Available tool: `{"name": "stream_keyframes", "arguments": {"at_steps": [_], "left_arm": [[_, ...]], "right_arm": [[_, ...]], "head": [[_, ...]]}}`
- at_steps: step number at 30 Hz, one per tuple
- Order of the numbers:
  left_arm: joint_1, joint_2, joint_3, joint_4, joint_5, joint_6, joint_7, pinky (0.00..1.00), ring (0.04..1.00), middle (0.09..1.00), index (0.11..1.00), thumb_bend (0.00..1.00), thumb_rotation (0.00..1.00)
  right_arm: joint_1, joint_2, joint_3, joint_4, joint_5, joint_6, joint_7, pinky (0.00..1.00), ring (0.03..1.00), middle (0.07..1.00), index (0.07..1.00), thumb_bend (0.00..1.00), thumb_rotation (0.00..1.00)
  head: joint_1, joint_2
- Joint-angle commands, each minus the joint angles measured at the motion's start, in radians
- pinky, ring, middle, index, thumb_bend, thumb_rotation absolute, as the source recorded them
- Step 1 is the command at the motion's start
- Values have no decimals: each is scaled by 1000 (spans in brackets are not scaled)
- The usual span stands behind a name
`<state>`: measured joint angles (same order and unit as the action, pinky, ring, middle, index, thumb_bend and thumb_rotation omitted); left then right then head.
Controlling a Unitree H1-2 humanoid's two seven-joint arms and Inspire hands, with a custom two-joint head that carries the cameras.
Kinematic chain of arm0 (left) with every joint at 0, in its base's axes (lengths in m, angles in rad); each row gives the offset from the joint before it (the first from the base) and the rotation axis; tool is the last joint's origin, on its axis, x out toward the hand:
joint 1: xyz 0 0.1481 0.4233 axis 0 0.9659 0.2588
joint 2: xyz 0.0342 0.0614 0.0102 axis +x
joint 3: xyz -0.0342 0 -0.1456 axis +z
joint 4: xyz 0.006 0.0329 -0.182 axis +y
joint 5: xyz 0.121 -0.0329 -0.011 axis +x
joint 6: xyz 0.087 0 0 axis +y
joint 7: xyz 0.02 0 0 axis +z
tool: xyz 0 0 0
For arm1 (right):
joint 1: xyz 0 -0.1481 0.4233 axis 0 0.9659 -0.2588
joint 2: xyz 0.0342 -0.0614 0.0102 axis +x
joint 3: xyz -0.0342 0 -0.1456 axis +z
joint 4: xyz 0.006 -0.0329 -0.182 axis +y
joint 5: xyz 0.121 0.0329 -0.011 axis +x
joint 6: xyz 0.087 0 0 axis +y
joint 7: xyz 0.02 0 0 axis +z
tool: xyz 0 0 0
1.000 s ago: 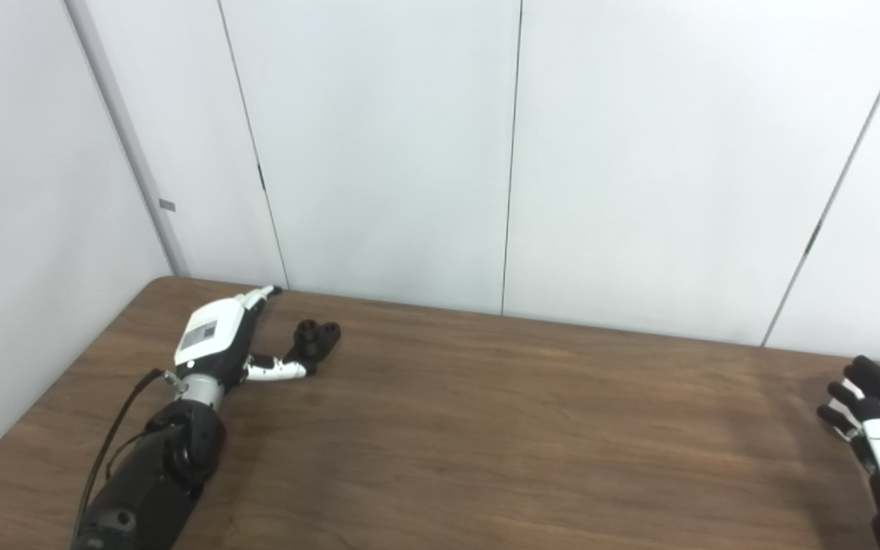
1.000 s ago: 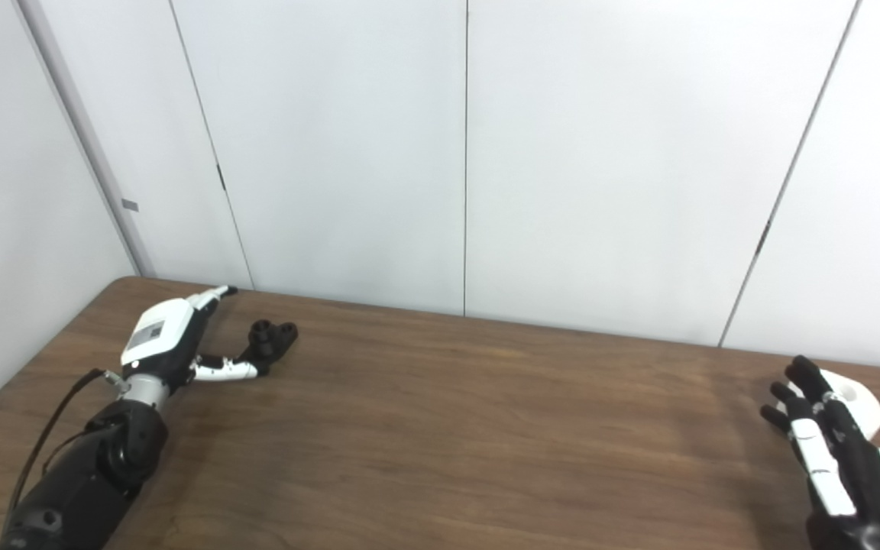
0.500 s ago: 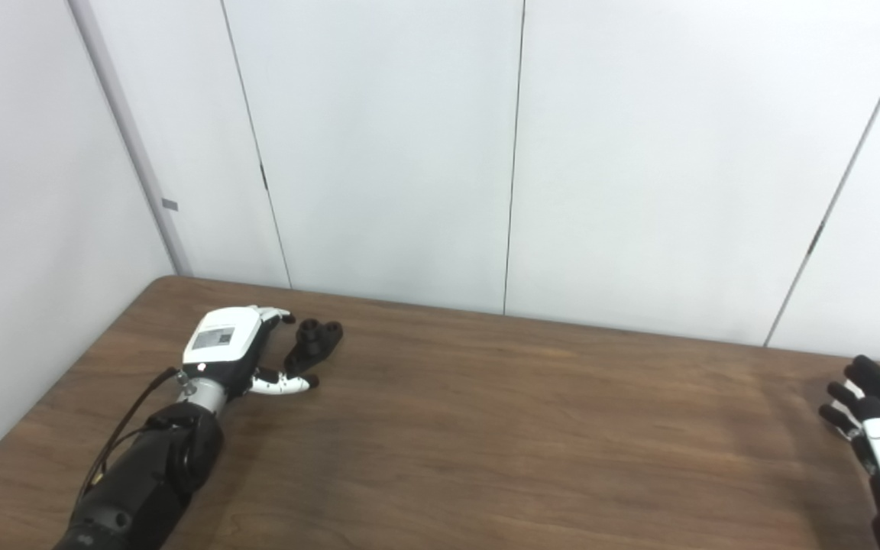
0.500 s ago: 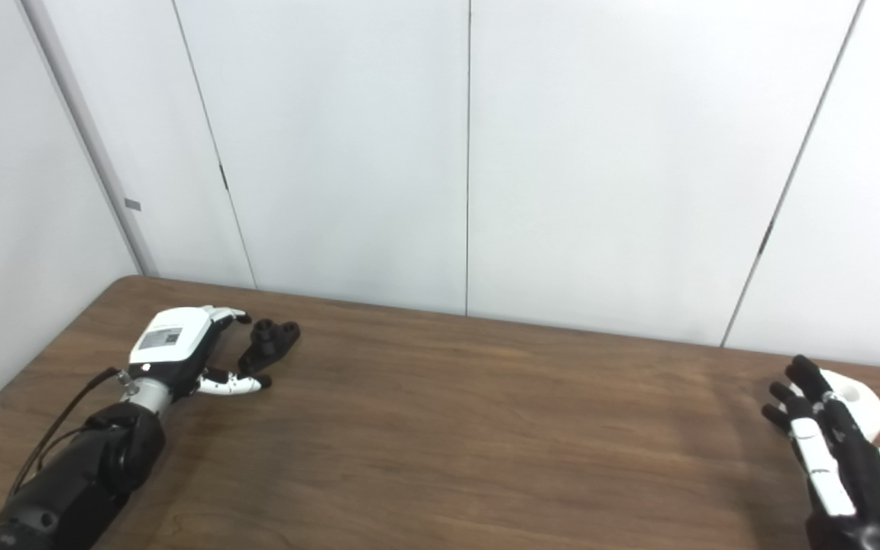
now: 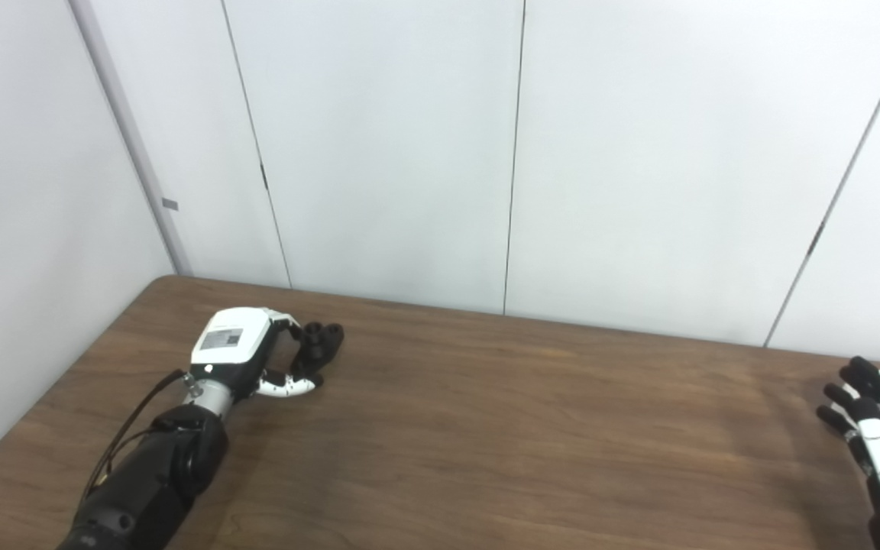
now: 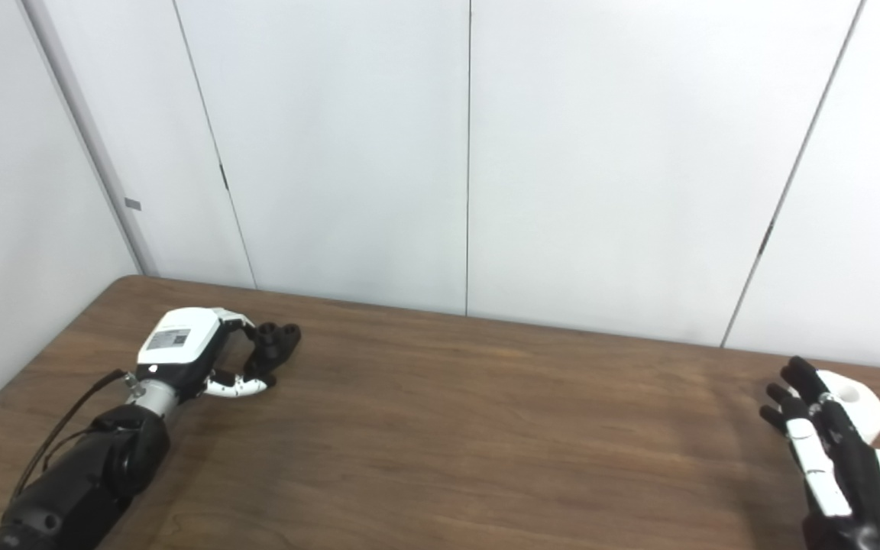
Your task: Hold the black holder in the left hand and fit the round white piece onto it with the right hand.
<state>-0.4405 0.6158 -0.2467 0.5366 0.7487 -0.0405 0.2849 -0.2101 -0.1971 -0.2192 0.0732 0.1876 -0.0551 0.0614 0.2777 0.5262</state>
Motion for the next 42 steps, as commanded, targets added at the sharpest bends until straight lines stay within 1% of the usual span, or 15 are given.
{"name": "stream_keyframes", "arguments": {"at_steps": [1, 2, 3, 4, 5, 6, 11, 20, 24, 32, 34, 38, 39, 40, 42], "left_arm": [[-43, 7, 5, 6, 11, -36, 52, 820, 814, 730, 556, 920, 221], [-44, 7, 3, 7, 14, -41, 57, 822, 812, 721, 541, 892, 195], [-45, 7, 3, 7, 14, -46, 58, 823, 811, 716, 515, 712, 136], [-46, 7, 3, 8, 13, -50, 58, 824, 812, 712, 502, 620, 105], [-48, 5, 5, 8, 10, -52, 55, 825, 812, 711, 494, 563, 86], [-49, 3, 7, 9, 8, -53, 53, 825, 808, 711, 491, 544, 78], [-56, -8, 8, 28, 17, -64, 73, 798, 781, 697, 488, 525, 70], [-70, -20, 4, 70, 5, -116, 94, 790, 772, 690, 487, 524, 70], [-74, -24, -3, 77, 13, -119, 97, 787, 769, 689, 488, 524, 71], [-78, -22, 0, 73, 4, -110, 90, 790, 772, 694, 488, 524, 69], [-79, -22, 3, 72, 1, -108, 90, 792, 774, 699, 489, 524, 69], [-83, -17, 7, 85, 9, -121, 130, 745, 768, 713, 494, 522, 74], [-83, -18, 8, 85, 10, -118, 135, 742, 779, 741, 599, 796, 199], [-82, -19, 11, 85, 7, -113, 137, 743, 786, 758, 646, 897, 254], [-80, -22, 17, 82, -2, -103, 132, 767, 810, 799, 728, 974, 310]], "right_arm": [[-21, -12, -6, -42, 11, -23, 0, 800, 857, 900, 873, 406, 640], [-20, -11, -8, -44, 13, -21, -1, 810, 863, 903, 875, 412, 633], [-19, -10, -8, -48, 12, -19, -3, 810, 863, 901, 873, 401, 632], [-19, -9, -8, -51, 10, -17, -5, 810, 862, 901, 874, 393, 632], [-18, -8, -8, -57, 8, -16, -7, 811, 862, 901, 874, 387, 634], [-17, -7, -7, -61, 8, -18, -6, 817, 867, 905, 879, 402, 639], [-12, -3, -10, -78, 17, -6, -7, 825, 876, 911, 884, 398, 629], [-11, -7, -14, -99, 19, 2, -14, 825, 871, 908, 878, 380, 633], [-10, -5, -18, -100, 18, 10, -24, 866, 890, 916, 888, 371, 633], [-15, -12, -17, -92, 32, 4, -15, 866, 896, 920, 890, 350, 634], [-17, -12, -17, -92, 32, 6, -18, 855, 891, 914, 883, 362, 628], [-23, -12, -19, -87, 27, 4, -23, 835, 874, 900, 867, 362, 609], [-23, -13, -19, -89, 25, 6, -25, 840, 874, 900, 866, 361, 608], [-23, -14, -18, -91, 23, 8, -26, 841, 872, 899, 866, 358, 608], [-22, -16, -18, -92, 21, 9, -25, 845, 875, 903, 869, 343, 612]], "head": [[2, 2], [2, 2], [1, 3], [1, 3], [0, 3], [-1, 2], [-5, 7], [-20, 11], [-21, 11], [-24, 10], [-23, 8], [-22, 6], [-21, 5], [-20, 6], [-19, 5]]}}
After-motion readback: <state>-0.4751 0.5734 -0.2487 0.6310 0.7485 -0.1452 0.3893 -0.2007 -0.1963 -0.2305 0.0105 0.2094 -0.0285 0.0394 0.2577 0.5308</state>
